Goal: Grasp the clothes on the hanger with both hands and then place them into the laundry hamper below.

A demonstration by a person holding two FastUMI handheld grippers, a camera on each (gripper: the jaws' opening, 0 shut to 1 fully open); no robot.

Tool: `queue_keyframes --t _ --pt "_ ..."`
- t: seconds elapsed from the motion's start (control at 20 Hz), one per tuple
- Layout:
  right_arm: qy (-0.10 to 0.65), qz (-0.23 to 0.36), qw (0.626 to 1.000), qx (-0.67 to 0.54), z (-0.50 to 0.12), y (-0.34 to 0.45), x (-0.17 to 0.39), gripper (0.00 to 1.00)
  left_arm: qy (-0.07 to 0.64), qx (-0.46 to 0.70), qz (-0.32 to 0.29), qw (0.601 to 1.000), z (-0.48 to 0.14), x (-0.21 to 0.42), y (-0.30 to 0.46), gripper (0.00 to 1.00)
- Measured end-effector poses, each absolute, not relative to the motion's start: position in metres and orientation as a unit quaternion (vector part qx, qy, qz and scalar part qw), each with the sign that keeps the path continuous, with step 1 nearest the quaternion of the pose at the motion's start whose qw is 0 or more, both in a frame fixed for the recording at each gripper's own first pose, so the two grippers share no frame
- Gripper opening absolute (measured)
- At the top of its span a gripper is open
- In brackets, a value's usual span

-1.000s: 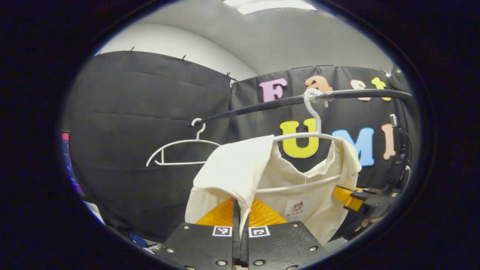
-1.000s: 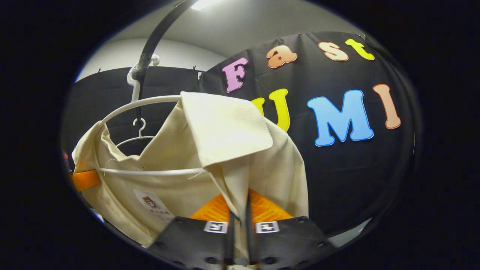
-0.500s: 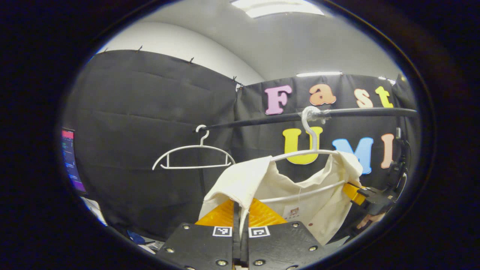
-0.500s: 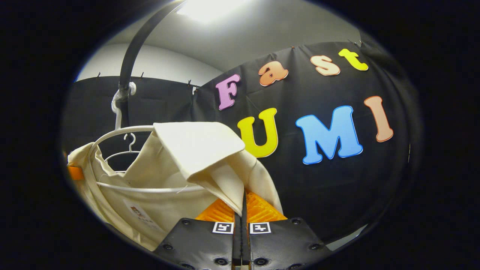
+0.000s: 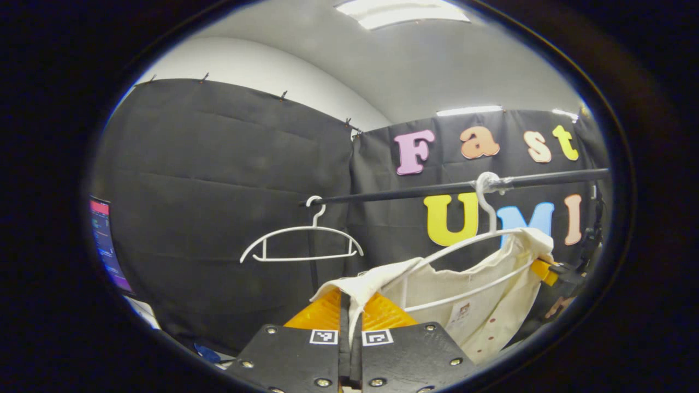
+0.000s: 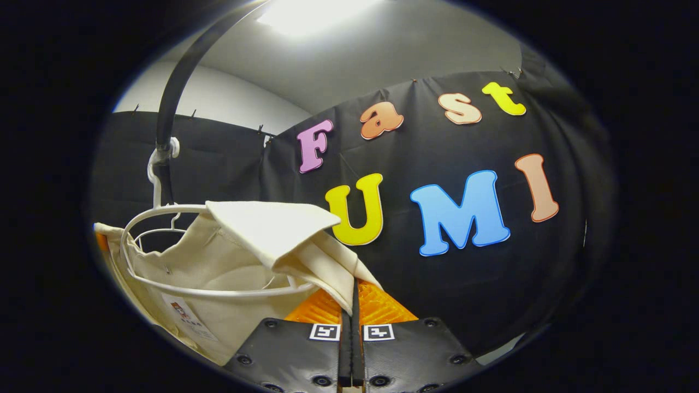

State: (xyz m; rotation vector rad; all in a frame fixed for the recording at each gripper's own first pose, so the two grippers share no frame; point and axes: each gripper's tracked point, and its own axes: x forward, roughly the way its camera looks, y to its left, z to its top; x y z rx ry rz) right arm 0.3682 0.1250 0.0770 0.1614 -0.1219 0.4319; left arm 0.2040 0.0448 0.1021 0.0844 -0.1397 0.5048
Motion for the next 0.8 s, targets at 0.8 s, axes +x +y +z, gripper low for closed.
queue_keyframes --t 0.8 --pt "-0.069 0.224 0.962 0.143 0.090 0.119 0.397 0.01 -0.122 0.110 0.168 0.972 0.158 0.240 0.085 0.01"
